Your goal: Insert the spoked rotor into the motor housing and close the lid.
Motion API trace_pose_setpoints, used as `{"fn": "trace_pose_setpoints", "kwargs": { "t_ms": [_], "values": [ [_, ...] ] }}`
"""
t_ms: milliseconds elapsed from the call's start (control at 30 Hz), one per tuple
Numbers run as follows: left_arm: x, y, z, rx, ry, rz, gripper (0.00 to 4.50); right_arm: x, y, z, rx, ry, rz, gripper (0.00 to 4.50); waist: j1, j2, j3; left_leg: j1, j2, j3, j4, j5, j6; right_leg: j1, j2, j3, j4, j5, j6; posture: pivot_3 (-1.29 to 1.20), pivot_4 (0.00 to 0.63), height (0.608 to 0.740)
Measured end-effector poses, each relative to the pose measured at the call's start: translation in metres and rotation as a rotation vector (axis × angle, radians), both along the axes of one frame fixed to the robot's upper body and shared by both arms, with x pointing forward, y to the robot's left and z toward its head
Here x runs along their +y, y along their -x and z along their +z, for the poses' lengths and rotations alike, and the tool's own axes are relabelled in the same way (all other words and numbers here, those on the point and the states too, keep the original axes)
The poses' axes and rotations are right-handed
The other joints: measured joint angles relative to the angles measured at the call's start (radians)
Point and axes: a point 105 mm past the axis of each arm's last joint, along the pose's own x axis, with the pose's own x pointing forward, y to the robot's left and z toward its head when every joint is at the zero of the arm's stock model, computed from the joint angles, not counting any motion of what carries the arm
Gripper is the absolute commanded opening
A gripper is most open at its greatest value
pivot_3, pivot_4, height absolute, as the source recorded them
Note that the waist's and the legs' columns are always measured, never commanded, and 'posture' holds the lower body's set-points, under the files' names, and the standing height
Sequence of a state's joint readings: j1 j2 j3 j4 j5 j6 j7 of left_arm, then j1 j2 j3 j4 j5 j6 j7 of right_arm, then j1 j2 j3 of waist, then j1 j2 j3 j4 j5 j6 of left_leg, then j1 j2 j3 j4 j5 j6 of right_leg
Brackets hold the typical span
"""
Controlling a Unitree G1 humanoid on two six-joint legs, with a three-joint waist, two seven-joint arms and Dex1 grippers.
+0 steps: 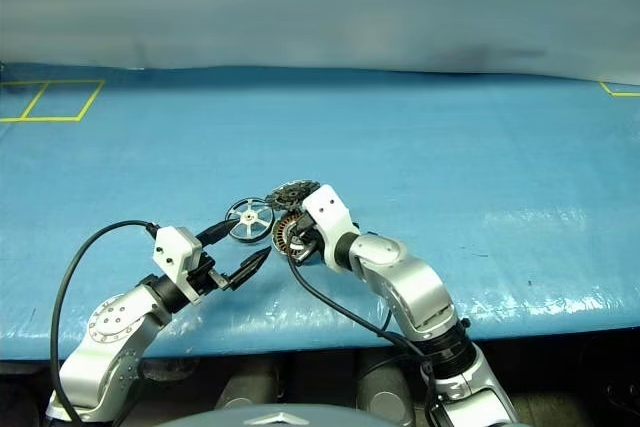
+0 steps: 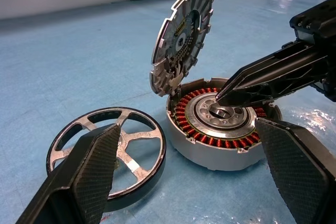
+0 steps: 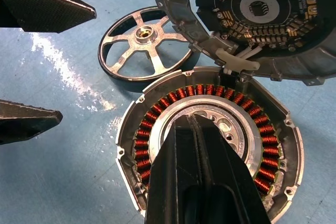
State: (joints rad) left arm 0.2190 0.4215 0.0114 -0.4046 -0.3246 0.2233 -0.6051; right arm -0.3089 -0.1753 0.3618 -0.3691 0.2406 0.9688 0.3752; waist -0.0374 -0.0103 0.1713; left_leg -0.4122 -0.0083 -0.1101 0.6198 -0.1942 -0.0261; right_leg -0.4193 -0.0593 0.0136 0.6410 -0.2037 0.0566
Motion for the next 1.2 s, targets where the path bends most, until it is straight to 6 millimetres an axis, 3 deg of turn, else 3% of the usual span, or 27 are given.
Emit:
{"fn": "trace_pose_setpoints", "kwargs": {
  "t_ms": [400,1200],
  "values": [
    [0.000,0.000,0.000,0.001,0.000,0.001,4.50,-0.002,-0.002,-0.008,0.007,0.034,-0.012,0.02,0.000,0.000,0.000,0.000,0.000,0.000,0.000,0.000,0.000,0.000,0.000,0.000,0.000,0.000,0.000,0.00,0.150,0.740],
    [0.000,0.001,-0.001,0.005,0.000,0.001,4.50,0.006,-0.005,-0.004,0.001,0.001,0.006,0.02,-0.006,0.000,0.000,-0.001,0.000,0.000,0.000,0.000,0.000,-0.001,0.000,0.000,0.001,0.000,0.000,0.00,0.150,0.740]
  ]
}}
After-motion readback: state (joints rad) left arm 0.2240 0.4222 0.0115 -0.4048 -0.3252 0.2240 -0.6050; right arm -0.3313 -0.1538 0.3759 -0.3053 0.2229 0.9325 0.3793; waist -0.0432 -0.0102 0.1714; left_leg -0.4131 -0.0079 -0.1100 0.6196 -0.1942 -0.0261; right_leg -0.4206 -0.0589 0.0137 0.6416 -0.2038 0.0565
